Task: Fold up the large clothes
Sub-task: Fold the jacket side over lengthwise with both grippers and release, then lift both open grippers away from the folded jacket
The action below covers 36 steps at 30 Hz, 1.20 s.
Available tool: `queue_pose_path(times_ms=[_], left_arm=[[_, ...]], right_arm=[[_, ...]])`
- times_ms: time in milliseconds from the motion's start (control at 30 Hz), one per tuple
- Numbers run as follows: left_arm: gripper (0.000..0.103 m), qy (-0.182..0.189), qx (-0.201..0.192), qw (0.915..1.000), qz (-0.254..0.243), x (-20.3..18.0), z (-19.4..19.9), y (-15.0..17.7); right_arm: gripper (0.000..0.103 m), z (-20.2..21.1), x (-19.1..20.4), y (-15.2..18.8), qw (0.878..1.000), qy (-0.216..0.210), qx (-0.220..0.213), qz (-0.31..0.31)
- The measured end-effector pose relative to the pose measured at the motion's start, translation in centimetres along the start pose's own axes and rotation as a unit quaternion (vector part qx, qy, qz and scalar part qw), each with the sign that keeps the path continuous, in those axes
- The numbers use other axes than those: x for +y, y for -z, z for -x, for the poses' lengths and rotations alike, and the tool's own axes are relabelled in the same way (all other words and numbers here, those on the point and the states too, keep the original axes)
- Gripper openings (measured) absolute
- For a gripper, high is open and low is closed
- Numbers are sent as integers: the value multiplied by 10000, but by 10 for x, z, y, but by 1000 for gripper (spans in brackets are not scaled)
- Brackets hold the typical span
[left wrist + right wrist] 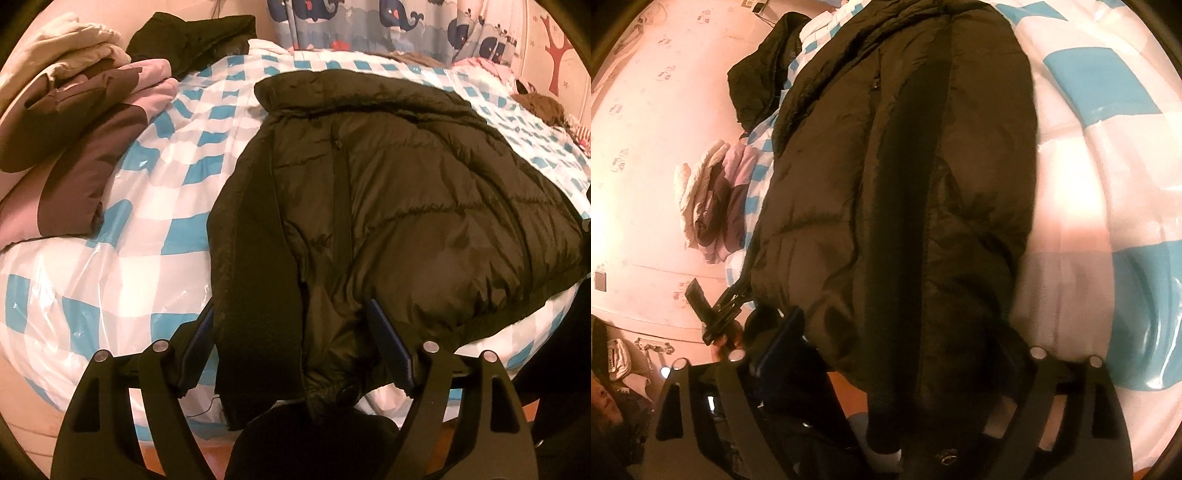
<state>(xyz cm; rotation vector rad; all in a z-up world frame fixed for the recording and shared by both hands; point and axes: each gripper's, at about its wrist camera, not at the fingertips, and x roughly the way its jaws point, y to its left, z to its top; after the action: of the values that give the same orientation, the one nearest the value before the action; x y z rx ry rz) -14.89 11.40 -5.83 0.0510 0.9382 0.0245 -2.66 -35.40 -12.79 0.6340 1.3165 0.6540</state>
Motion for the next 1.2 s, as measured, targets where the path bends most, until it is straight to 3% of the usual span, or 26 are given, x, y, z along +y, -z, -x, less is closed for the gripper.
queue_pose_path(times_ms=[133,800,1200], left_arm=[[76,23,-143,9999,55,0,4,2],[77,76,-466,9988,87,2,13,4],[79,-353,-753,9961,-308,-14,23,7]], right_arm=[[96,-2,2,-1,10000,7,37,29],[96,-3,-1,-1,10000,-74,0,-61],[96,-4,-1,-1,10000,-78,-8,-52]])
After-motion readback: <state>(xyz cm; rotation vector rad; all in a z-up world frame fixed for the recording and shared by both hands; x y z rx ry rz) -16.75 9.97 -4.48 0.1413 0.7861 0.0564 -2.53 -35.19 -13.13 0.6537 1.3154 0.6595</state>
